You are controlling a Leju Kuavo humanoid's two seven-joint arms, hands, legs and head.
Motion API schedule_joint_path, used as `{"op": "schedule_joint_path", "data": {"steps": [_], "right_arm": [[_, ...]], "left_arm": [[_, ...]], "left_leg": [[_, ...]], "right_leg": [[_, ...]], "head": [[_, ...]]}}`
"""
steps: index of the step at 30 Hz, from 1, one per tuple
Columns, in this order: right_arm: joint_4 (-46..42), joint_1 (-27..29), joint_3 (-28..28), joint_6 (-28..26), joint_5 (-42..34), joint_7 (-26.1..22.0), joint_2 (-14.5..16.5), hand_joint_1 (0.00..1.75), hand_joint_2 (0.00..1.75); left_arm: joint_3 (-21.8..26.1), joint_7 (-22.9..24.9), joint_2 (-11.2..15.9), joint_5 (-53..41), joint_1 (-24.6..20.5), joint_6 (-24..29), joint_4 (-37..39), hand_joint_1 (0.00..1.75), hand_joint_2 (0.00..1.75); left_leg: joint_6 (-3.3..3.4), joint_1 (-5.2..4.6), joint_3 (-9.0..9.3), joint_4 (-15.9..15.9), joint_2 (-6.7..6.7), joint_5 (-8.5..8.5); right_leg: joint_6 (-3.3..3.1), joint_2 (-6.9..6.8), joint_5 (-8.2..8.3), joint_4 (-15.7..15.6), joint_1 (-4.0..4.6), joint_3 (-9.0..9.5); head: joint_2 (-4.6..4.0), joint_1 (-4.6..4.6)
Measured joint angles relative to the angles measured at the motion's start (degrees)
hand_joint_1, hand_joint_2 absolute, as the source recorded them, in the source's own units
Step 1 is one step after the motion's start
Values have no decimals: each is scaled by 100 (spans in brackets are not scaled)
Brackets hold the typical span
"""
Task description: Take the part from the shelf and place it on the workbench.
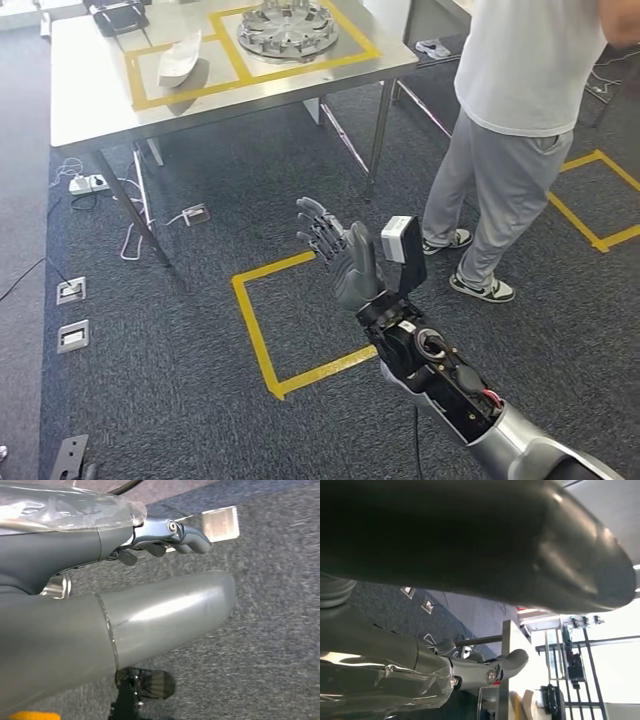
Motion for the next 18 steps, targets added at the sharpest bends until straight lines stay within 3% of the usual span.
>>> {"op": "schedule_joint_path", "data": {"steps": [1, 3, 5, 7, 9, 10, 11, 12, 13, 15, 17, 18], "right_arm": [[-1, -1, -3, 2, 2, 0, 0, 0, 0], [-3, 4, -7, 4, 3, 1, 0, 0, 0], [-3, 9, -14, 5, 4, 0, 0, 0, 0], [-3, 7, -27, 4, 5, -1, 0, 0, 0], [-2, 13, -37, 7, 5, 0, 1, 0, 0], [-1, 20, -40, 7, 5, 1, 2, 0, 0], [-1, 26, -42, 7, 5, 1, 2, 0, 0], [-1, 28, -44, 5, 5, 2, 2, 0, 0], [-1, 27, -47, 4, 5, 2, 2, 0, 0], [-2, 10, -52, 4, 5, 2, 2, 0, 0], [-4, -3, -54, 7, 5, 0, 2, 0, 0], [-4, 0, -53, 8, 5, 0, 2, 0, 0]], "left_arm": [[0, -6, 2, 0, 1, 0, 0, 0, 0], [0, -10, -1, 0, 6, -1, 0, 0, 0], [0, -13, -8, 0, -3, 0, 0, 0, 0], [0, -16, -4, 0, -9, 1, 0, 0, 0], [0, -17, 4, 0, 9, 1, 0, 0, 0], [0, -17, 3, 0, 18, 0, 0, 0, 0], [0, -16, 0, 0, 23, 0, 0, 0, 0], [0, -16, -2, 0, 24, 0, 0, 0, 0], [0, -16, -5, 0, 22, -1, 0, 0, 0], [0, -18, -5, 0, 16, -1, 0, 0, 0], [0, -20, -1, 0, 18, 1, 0, 0, 0], [0, -20, -2, 0, 17, 1, -1, 0, 0]], "left_leg": [[24, 2, 76, -171, -54, 42], [120, -26, 67, -201, 2, 58], [214, -36, 53, -214, 105, 96], [289, -39, 27, -231, 213, 130], [323, -63, -6, -229, 324, 144], [330, -75, -18, -227, 384, 149], [335, -86, -24, -226, 441, 152], [336, -95, -22, -225, 496, 153], [335, -103, -15, -225, 550, 152], [317, -127, 1, -222, 656, 147], [277, -151, -2, -220, 765, 147], [252, -160, -4, -220, 826, 154]], "right_leg": [[37, 44, 10, 18, 2, -31], [110, 127, 50, 13, -7, -75], [163, 45, -7, 95, -19, -151], [196, -186, -332, 605, -16, -383], [224, -315, -765, 1472, -14, -723], [229, -330, -886, 1788, -13, -829], [224, -338, -898, 1887, -10, -829], [207, -350, -799, 1727, -4, -703], [176, -392, -621, 1353, 8, -474], [89, -638, -343, 459, 78, 9], [17, -798, -279, 49, 148, 221], [-6, -761, -271, 30, 165, 226]], "head": [[0, 3], [0, 11], [0, 24], [0, 73], [0, 114], [0, 120], [0, 122], [0, 126], [0, 132], [0, 139], [0, 132], [0, 122]]}}
